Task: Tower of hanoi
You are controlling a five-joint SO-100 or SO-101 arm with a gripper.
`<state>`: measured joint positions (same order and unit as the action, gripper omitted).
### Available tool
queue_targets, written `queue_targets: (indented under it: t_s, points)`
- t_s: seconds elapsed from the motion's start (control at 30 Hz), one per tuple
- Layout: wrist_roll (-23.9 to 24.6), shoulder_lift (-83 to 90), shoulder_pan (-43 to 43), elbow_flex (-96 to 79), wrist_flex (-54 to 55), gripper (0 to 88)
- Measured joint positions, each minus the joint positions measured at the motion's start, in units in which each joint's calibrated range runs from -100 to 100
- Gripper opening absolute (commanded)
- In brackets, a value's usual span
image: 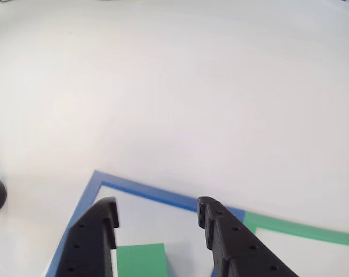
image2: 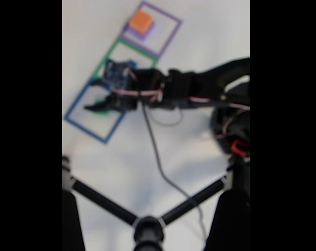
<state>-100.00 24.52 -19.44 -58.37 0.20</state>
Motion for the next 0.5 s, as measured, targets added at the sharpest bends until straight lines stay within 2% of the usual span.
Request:
queue_targets:
  t_s: [0.17, 0.3, 0.5]
  points:
    - [0.0, 11.5, 2.8, 10.4, -30.6, 0.1]
    - [0.0, 14.4, 5.2, 21.9, -52.4, 0.1]
    - [5.1, 15.8, 8.6, 39.8, -76.0, 0.1]
